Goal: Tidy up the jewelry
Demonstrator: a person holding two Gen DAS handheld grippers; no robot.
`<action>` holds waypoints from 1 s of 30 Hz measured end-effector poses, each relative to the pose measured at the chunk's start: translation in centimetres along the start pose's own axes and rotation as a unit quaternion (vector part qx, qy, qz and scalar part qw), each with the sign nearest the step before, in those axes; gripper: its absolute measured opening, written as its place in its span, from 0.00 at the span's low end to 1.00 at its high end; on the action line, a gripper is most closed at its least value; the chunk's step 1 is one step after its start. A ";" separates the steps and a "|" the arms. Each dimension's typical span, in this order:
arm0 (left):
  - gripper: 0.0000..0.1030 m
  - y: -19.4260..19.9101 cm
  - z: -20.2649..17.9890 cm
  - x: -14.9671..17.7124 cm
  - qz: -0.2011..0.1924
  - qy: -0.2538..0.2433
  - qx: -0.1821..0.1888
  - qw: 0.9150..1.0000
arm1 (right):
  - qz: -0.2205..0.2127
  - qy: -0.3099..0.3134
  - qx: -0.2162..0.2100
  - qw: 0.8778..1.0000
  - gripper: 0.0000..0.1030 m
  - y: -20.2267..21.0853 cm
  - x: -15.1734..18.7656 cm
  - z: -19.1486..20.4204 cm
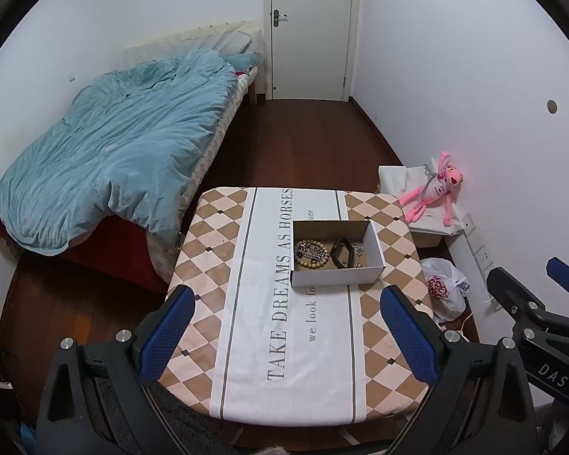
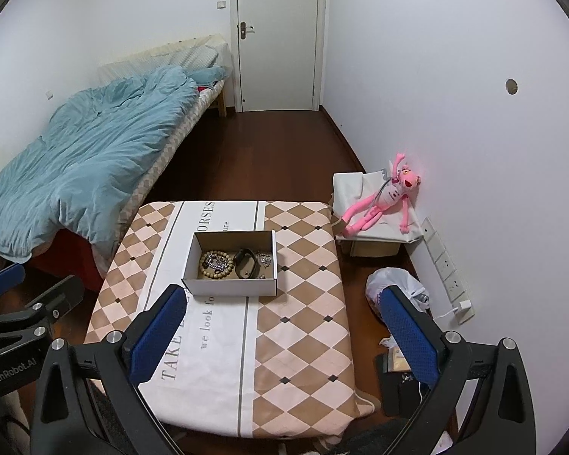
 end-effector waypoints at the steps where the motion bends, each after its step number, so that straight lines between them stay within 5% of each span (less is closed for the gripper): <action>1: 0.97 0.1 -0.1 0.1 0.000 -0.001 0.000 1.000 | 0.001 0.000 0.000 1.000 1.00 0.1 0.0 -0.1; 30: 0.97 -6.6 -1.0 -4.7 0.062 -0.005 -0.018 0.998 | 0.061 0.000 0.020 0.998 1.00 -7.7 -5.0 -1.5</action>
Point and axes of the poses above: each gripper's, at about its wrist camera, not at the fingertips, and y roughly against the way its jaws point, z to its left, x to its underside, the point moved 2 cm from there along -y, roughly the way its jaws point, and after that the axes turned 6 degrees about -x, right-handed, at the moved point
